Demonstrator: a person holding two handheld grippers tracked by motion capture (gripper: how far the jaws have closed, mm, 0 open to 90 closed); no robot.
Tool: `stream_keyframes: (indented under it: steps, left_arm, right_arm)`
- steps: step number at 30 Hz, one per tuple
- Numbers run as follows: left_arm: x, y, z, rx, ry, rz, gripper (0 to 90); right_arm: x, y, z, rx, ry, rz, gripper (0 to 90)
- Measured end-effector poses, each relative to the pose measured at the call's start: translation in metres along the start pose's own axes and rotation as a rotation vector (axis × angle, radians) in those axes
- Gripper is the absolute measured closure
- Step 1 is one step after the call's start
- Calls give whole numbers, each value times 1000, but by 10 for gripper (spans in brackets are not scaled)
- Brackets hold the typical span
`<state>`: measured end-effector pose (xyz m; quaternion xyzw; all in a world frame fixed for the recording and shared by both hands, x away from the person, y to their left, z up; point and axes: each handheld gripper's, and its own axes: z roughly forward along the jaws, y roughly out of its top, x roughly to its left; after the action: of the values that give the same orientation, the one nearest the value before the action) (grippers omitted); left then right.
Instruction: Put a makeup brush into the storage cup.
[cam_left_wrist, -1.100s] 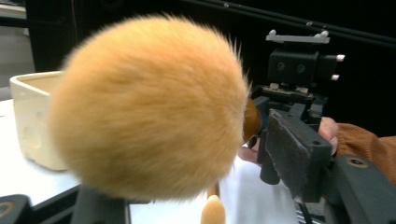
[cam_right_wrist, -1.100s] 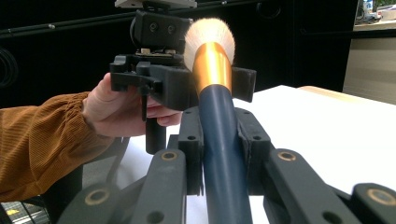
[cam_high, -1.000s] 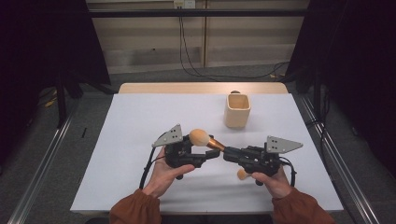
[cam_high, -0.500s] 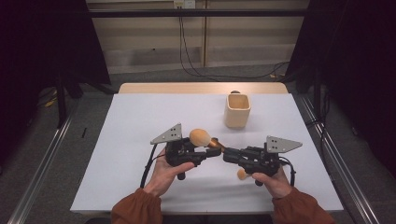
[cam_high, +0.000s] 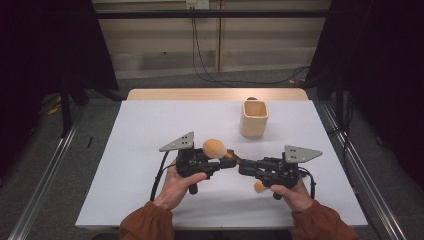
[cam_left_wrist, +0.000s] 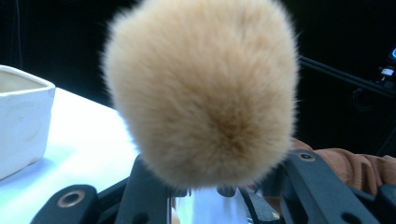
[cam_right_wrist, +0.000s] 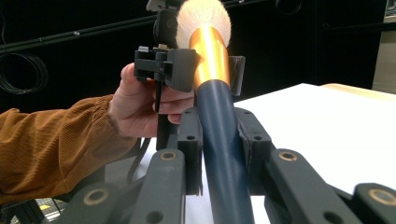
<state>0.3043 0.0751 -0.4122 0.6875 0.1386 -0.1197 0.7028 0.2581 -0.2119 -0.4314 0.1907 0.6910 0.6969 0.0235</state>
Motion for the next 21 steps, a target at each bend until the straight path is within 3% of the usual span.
stream_keyframes:
  steps: [8,14,21]
  left_arm:
    - [-2,2,0,5,-1,0,656]
    - [-1,2,0,25,2,-2,660]
    - [0,4,-4,15,17,-13,661]
  right_arm:
    - [0,0,0,5,0,6,728]
    - [0,0,1,16,-10,9,633]
    - [1,0,2,34,-30,12,446]
